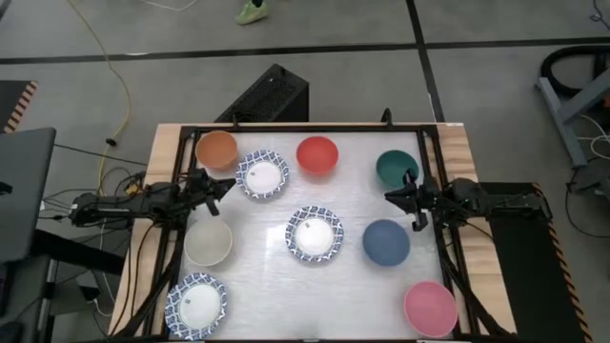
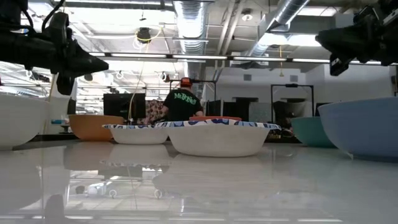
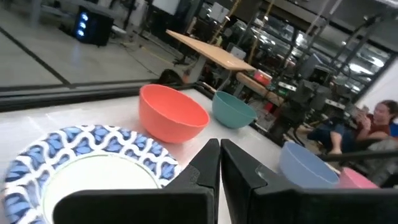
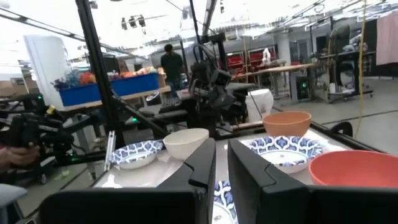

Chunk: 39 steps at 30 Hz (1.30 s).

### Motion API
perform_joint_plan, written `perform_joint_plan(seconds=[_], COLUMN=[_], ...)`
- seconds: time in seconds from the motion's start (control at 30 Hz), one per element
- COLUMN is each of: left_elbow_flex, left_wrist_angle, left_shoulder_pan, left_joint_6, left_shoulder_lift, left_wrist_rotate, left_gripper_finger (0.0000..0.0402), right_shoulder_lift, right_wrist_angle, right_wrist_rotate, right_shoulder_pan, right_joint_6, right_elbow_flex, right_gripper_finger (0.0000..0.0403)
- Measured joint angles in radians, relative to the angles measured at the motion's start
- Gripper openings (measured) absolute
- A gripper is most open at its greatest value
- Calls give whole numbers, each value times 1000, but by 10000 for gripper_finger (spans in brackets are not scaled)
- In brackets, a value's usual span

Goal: Nest bowls inside each other
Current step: Stack the top white pattern bowl into the middle white pattern bowl

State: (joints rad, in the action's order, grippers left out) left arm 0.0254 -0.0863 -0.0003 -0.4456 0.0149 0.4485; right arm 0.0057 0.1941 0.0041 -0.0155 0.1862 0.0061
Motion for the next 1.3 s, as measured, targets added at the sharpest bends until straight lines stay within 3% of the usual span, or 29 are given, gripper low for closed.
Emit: perform_joint_plan(seconds=[0.17, 0.4, 0.53, 0.77, 0.87, 1.03, 1.2, 1.3], left_elbow_flex=[58, 195, 295, 505, 545, 548, 556, 609], left_wrist_angle=[-103, -83, 71, 578, 667, 653, 646, 663], left_shoulder_pan=[0, 0, 0, 0, 0, 0, 0, 0], left_joint_6=[48, 71, 95, 165, 217, 273, 235, 226], left_shoulder_lift=[2, 68, 155, 423, 544, 693, 733, 726], left_wrist_rotate=[-71, -219, -226, -148, -163, -191, -318, -330], left_gripper_finger=[30, 86, 117, 139, 139, 139, 139, 139], right_shoulder_lift=[0, 1, 17, 126, 200, 360, 619, 825], right_wrist_angle=[102, 143, 112, -45, -78, -83, 12, 77], right_wrist_rotate=[46, 50, 100, 134, 137, 168, 189, 187], right_shoulder_pan=[-12, -13, -13, -13, -13, -13, -11, -2], right_joint_6=[-4, -113, -118, -156, -172, -187, -235, -313], right_elbow_flex=[3, 58, 108, 228, 266, 310, 407, 528], right_gripper_finger=[66, 66, 66, 73, 85, 129, 187, 206])
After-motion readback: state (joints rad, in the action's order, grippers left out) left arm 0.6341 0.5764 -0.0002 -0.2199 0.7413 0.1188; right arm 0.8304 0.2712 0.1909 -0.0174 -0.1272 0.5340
